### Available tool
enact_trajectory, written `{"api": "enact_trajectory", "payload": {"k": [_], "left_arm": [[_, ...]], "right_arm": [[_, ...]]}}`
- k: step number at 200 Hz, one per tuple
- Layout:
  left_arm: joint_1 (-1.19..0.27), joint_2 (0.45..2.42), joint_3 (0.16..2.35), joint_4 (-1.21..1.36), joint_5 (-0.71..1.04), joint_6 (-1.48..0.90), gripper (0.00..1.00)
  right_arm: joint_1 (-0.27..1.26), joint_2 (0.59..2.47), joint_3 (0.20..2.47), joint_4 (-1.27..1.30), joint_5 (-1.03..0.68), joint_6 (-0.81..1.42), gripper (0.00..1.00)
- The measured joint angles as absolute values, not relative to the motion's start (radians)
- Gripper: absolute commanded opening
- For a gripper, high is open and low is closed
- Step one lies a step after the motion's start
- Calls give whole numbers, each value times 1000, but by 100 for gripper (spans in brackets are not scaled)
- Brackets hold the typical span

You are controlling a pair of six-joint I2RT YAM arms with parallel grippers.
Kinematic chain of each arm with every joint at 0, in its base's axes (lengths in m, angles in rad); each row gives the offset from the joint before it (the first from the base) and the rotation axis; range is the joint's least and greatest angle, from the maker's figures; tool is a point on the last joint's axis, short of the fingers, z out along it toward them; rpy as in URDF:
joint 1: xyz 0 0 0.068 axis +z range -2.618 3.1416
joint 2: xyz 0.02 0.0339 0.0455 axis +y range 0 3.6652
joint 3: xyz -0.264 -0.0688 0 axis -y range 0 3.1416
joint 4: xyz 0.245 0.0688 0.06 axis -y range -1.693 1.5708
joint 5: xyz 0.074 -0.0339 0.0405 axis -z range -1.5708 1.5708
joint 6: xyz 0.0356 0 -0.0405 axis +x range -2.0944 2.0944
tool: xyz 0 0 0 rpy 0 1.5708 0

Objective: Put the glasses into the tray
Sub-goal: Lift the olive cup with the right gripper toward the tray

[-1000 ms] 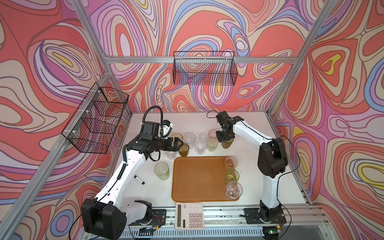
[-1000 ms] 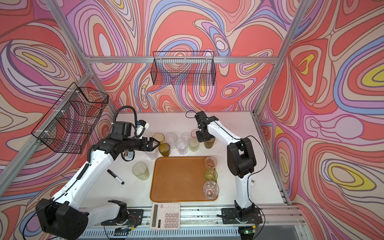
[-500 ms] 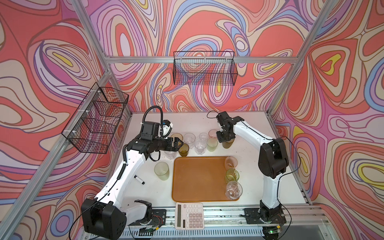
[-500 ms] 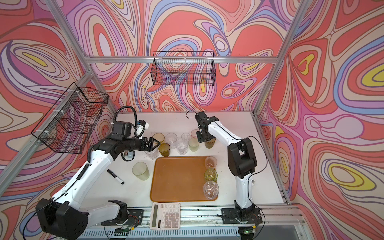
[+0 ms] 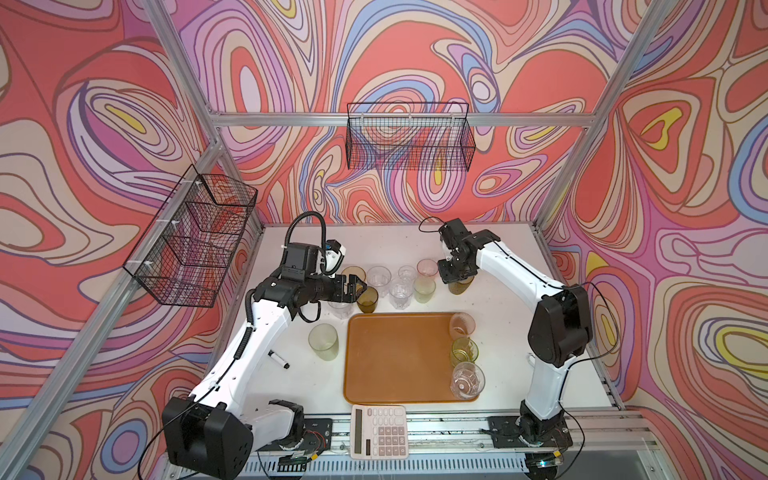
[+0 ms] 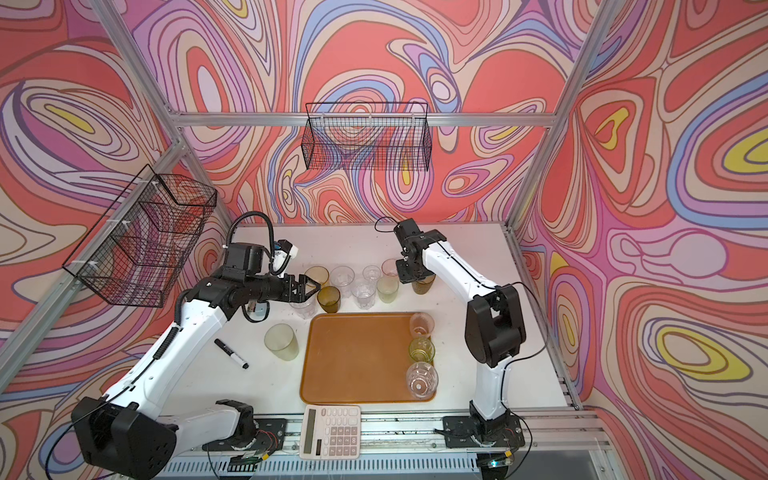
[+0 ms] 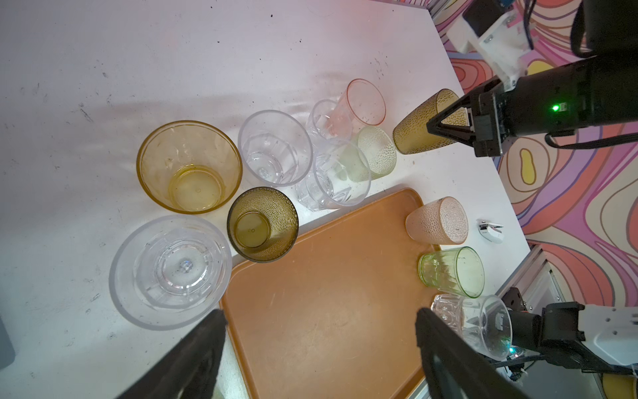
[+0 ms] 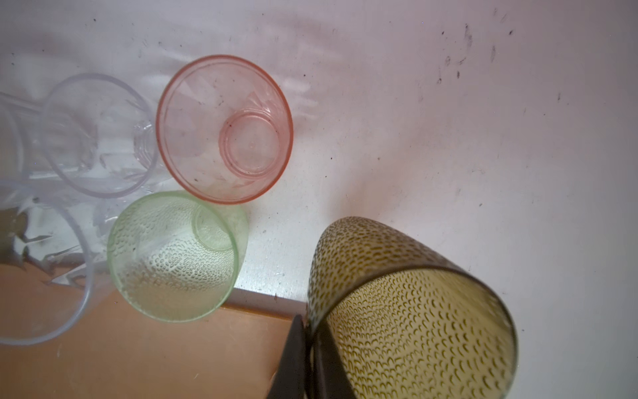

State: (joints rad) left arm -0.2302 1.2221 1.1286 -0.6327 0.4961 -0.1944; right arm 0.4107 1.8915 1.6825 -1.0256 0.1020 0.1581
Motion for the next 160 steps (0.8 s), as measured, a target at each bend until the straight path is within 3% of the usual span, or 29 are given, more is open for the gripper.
{"api": "enact_trajectory", "payload": {"k": [160], "left_arm": [[-230, 1222, 1129, -640, 477, -186, 89]], "right_arm": [[509, 1724, 1657, -1182, 86, 163, 0]]}}
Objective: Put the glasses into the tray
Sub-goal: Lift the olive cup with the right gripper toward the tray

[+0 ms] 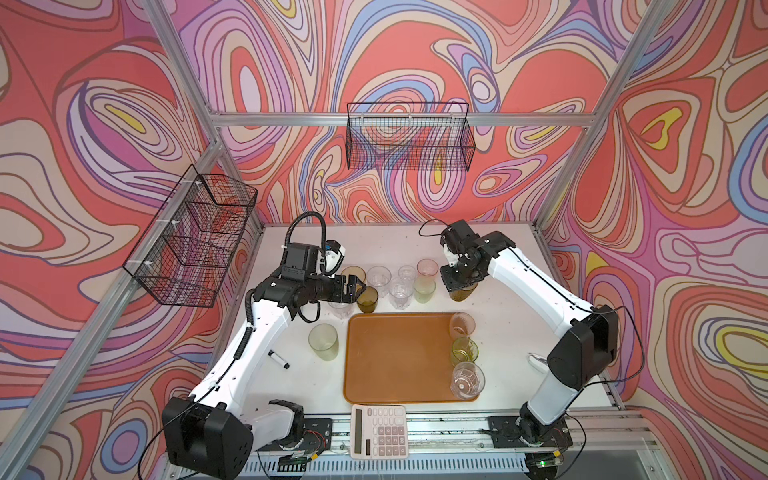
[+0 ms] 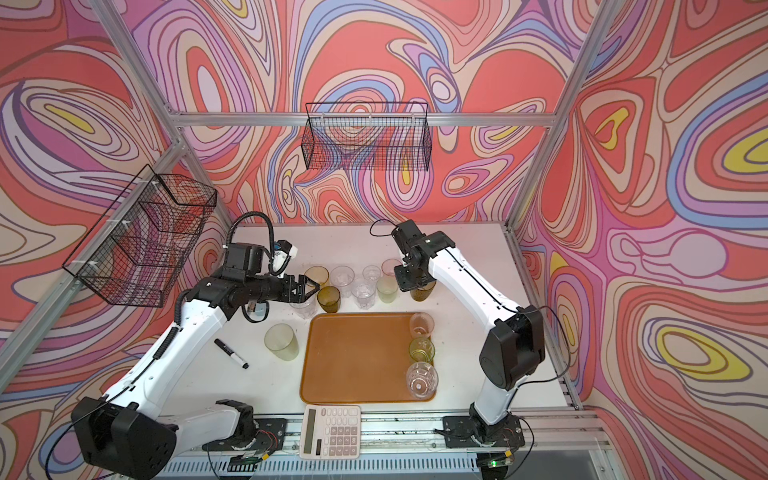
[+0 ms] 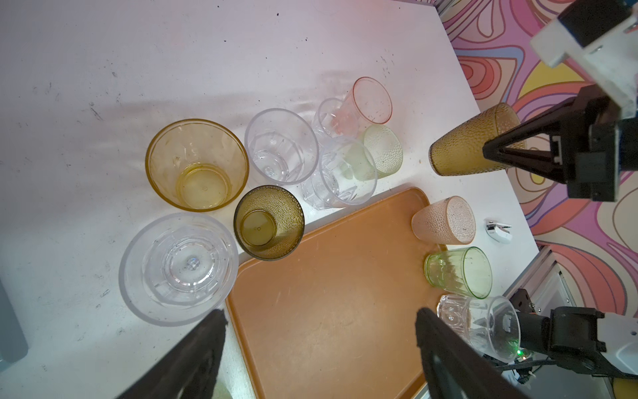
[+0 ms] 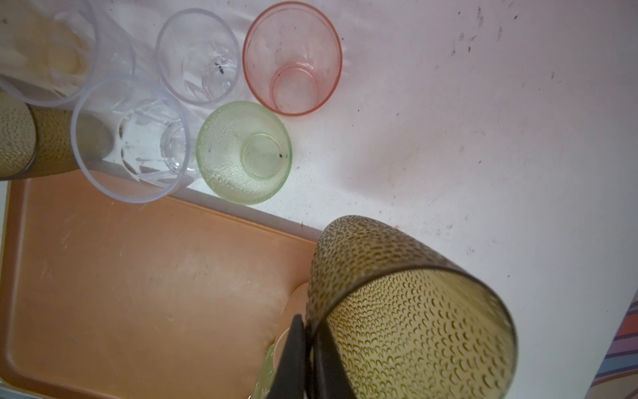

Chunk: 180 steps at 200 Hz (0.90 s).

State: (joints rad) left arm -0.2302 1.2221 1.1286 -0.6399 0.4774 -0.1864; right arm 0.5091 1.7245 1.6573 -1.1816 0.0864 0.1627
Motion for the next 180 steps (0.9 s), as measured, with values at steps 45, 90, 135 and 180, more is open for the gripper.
{"api": "enact_trajectory", "payload": {"k": [45, 90, 135, 180], "left_arm": [[-230, 1222, 1129, -640, 477, -186, 89], [-230, 1222, 1129, -640, 474, -186, 89], [-230, 1222, 1129, -640, 474, -186, 89], [-230, 1222, 1129, -640, 473, -186, 88]], "right_arm": [[572, 1724, 1693, -1223, 101, 170, 0], [625, 1725, 1704, -1233, 101, 184, 0], [669, 1736, 1703, -1222, 80, 210, 0], [691, 1745, 1670, -1187, 55, 238, 0]]}}
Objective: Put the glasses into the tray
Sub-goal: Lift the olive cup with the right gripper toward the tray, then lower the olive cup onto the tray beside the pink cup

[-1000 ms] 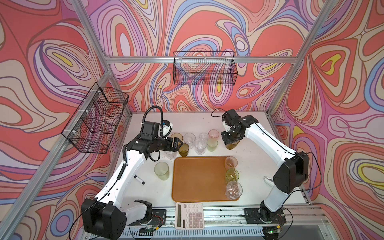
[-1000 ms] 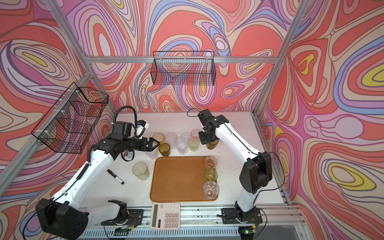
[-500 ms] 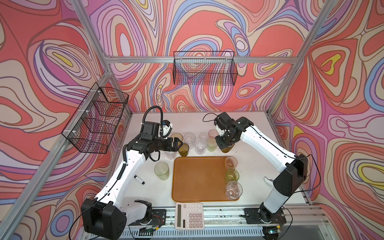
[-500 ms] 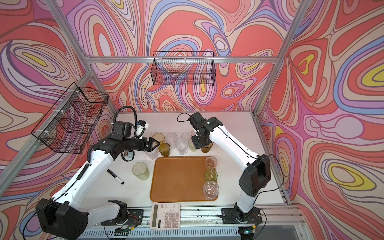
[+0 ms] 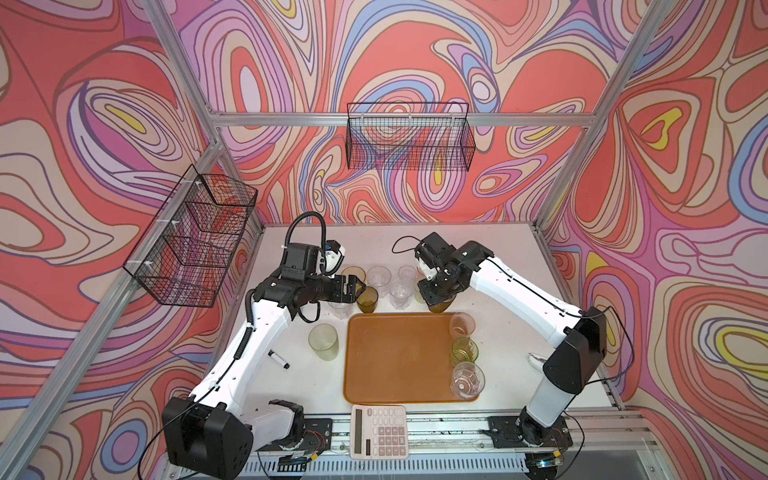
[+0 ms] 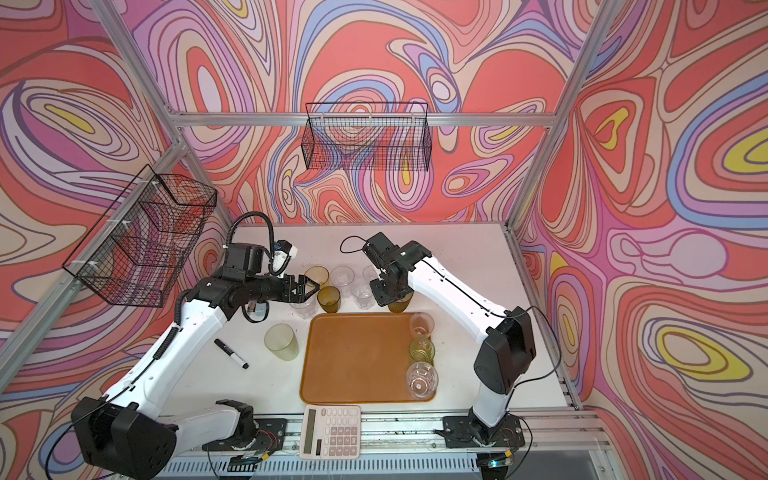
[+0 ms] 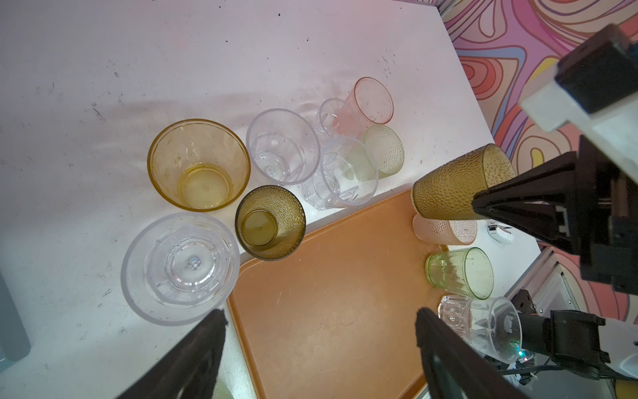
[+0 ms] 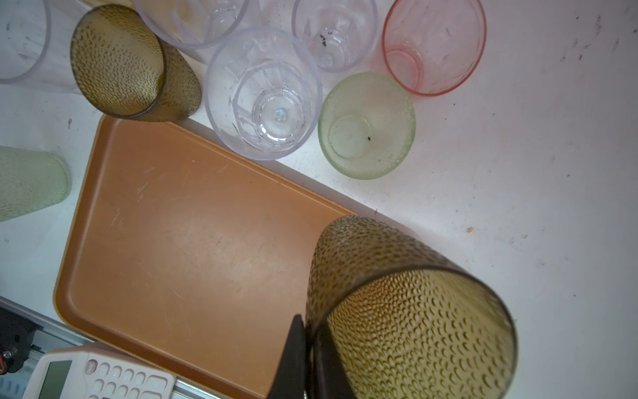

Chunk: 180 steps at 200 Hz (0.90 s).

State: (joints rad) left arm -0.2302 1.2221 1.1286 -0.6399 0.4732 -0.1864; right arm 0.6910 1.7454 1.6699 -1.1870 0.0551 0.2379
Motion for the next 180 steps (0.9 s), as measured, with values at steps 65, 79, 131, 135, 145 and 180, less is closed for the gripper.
{"api": "enact_trajectory", "payload": {"k": [65, 79, 131, 135, 145, 180], "left_arm": [[-230, 1222, 1129, -640, 474, -186, 88], [-230, 1222, 1129, -640, 474, -187, 88], [-230, 1222, 1129, -640, 474, -186, 88], [-230, 1222, 1129, -640, 474, -186, 88], [-230, 1222, 1129, -640, 474, -186, 88], [-230, 1222, 1129, -640, 474, -186, 89]], "right_arm": [[696, 1751, 1591, -1136, 22, 259, 0], [696, 1752, 1576, -1122, 17, 264, 0], [696, 1794, 1547, -1089, 14, 275, 0], [696, 1799, 1542, -1086, 14, 275, 0], [696, 1805, 1531, -1083, 14, 275, 0], [696, 1810, 1512, -1080, 13, 276, 0]]}}
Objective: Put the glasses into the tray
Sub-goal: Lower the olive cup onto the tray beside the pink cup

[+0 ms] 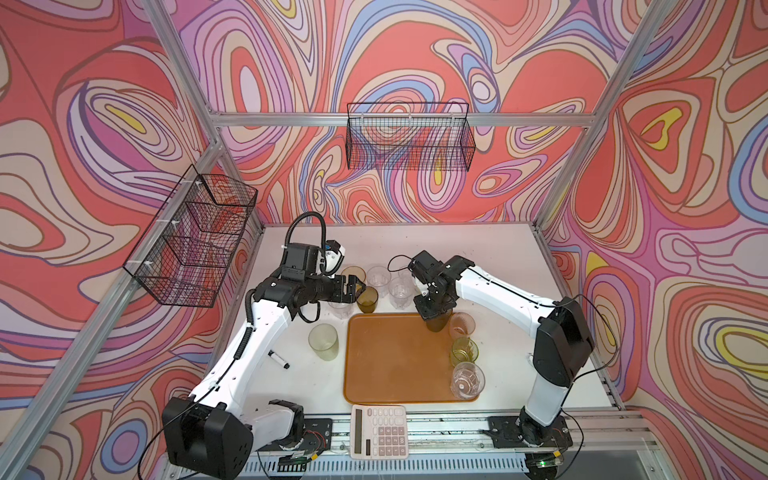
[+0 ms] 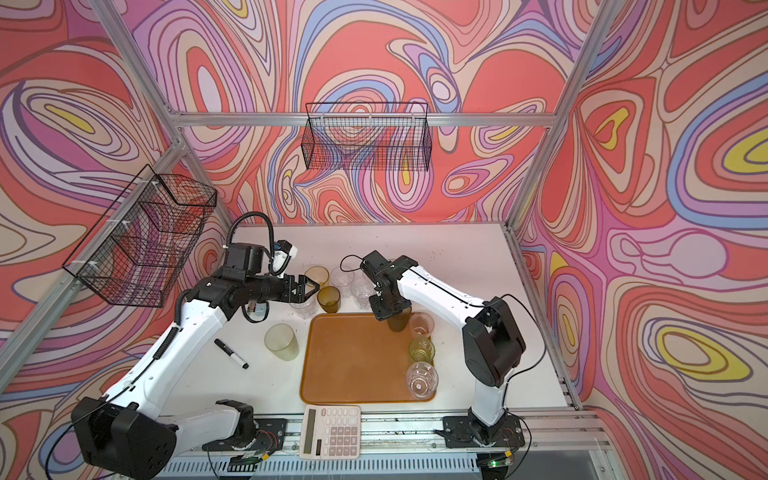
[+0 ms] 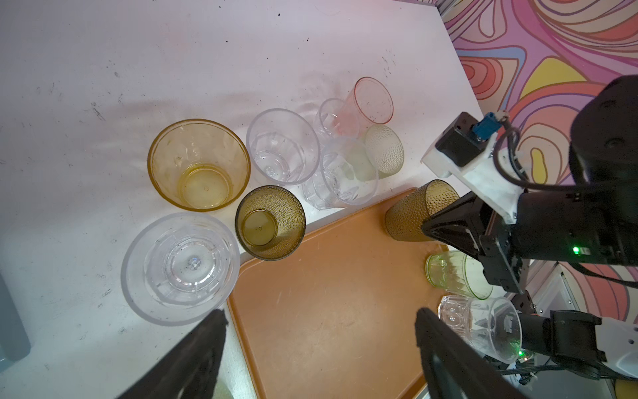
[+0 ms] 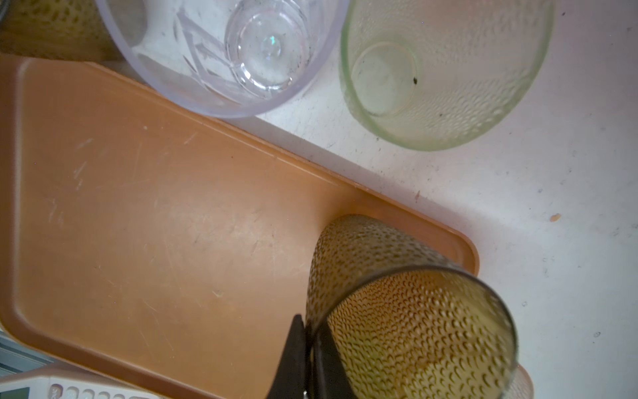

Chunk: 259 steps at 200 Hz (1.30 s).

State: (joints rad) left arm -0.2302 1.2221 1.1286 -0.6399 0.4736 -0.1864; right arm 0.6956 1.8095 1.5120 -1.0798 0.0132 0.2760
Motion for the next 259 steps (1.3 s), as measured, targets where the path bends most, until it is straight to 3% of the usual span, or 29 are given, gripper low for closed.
{"api": "enact_trajectory", "payload": {"k": [148, 229, 259], "left_arm": [[-230, 1222, 1129, -640, 474, -187, 89], [-230, 1222, 1129, -640, 474, -187, 88], [-230, 1222, 1129, -640, 474, -187, 88]], "right_arm": [[696, 1816, 1501, -1062, 14, 276, 0], [696, 1816, 1501, -1062, 18, 277, 14], [696, 1816, 1499, -1062, 18, 276, 15]]}}
